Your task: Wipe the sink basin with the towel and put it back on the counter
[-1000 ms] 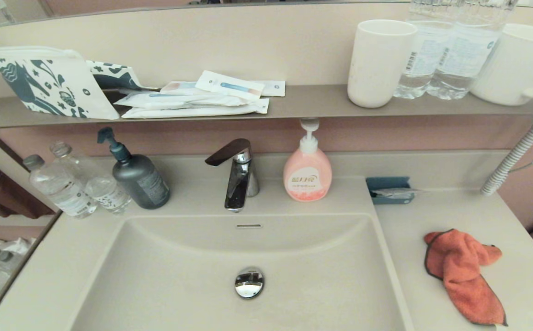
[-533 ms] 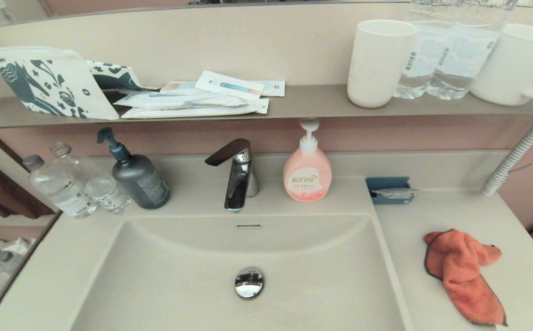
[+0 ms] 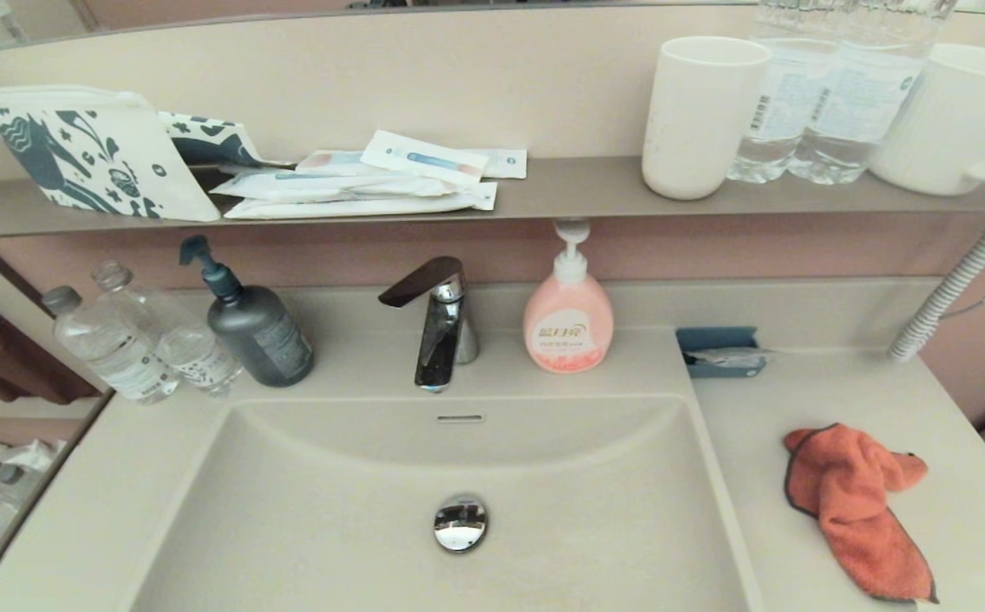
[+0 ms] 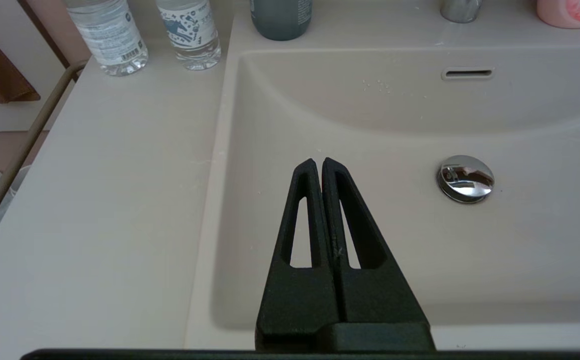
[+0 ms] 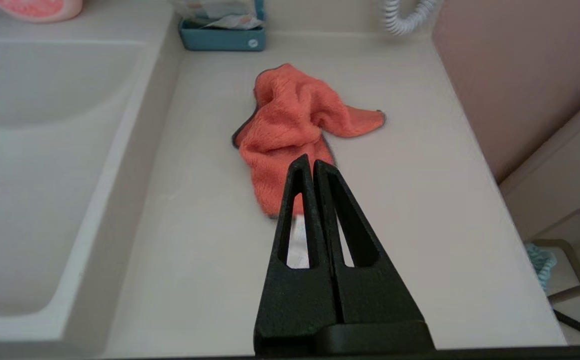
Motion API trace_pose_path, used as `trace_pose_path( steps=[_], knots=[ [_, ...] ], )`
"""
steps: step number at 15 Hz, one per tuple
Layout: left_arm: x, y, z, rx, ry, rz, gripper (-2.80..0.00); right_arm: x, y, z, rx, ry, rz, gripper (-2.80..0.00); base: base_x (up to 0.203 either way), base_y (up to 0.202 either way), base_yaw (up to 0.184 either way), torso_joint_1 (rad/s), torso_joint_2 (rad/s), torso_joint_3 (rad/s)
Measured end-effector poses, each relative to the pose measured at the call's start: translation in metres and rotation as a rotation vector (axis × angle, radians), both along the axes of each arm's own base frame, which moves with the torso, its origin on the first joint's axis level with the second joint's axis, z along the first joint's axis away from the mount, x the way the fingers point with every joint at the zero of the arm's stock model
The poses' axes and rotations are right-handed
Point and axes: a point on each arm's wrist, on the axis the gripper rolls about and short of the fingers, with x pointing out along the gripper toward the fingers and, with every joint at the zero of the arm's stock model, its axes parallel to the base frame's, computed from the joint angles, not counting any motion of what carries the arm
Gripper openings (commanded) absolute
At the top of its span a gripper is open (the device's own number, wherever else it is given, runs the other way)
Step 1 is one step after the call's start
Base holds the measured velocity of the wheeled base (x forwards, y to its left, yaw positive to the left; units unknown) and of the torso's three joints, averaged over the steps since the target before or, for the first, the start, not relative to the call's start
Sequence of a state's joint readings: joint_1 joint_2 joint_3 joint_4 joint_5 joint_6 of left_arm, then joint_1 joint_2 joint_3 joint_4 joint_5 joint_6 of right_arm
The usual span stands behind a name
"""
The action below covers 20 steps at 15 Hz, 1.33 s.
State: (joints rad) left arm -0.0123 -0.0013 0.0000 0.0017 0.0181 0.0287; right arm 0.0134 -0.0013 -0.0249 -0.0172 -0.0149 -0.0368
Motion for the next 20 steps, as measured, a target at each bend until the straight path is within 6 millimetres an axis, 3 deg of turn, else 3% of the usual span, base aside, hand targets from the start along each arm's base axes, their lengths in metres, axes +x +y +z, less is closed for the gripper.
trace_pose_path(
  steps=[5,20],
  knots=[
    [0.0000,0.0000,0.0000,0.000,0.000,0.000,-2.80,0.0019,0.0005,-0.0083,-0.006,0.042,0.020,-2.80,0.000,0.000,0.000,0.000,0.00,0.000],
    [0.0000,0.0000,0.0000,0.000,0.000,0.000,-2.80,0.0020,0.0007,-0.0087,0.000,0.043,0.028,-2.80,0.000,0.000,0.000,0.000,0.00,0.000]
  ],
)
